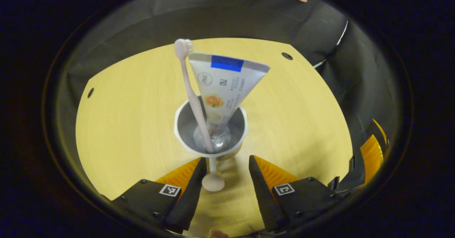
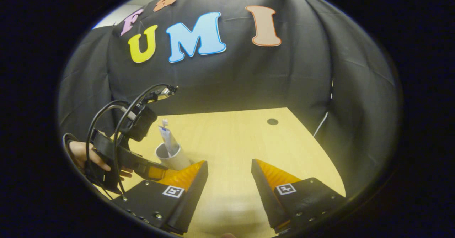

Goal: Put the toothbrush and toothpaste on the desktop into the cup, then pick up the cup and place it on the coaster on the desktop.

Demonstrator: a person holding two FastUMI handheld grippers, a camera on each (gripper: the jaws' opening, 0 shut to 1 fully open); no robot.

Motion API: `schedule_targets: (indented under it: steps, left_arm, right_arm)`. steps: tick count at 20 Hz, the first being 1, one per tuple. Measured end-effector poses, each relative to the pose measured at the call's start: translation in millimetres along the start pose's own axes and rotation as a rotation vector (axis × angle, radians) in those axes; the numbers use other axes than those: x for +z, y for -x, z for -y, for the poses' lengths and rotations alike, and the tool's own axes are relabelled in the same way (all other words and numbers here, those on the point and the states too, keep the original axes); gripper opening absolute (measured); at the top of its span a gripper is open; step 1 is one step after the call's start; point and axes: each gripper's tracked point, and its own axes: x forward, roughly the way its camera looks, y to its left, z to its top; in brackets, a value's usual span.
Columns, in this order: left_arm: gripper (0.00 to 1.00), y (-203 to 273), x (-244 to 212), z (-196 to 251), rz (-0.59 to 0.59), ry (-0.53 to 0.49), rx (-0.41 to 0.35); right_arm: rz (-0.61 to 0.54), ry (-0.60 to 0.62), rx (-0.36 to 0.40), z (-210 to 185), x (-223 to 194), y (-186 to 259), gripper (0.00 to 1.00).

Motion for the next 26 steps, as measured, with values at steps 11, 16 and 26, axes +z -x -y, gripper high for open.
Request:
schedule_targets:
  steps: [11, 16, 26]
  left_arm:
    - [0.80, 119, -20, -39, 0.276, 0.107, 0.019]
    - [0.80, 164, -24, -61, 0.414, 0.126, 0.048]
    - [0.80, 233, -7, -92, 0.769, 0.143, 0.066]
  right_arm:
    - [0.091, 0.068, 0.066, -34, 29, 26, 0.79]
    - [0.140, 0.086, 0.079, -63, 46, 42, 0.78]
    - [0.224, 0.144, 0.032, -98, 56, 70, 0.78]
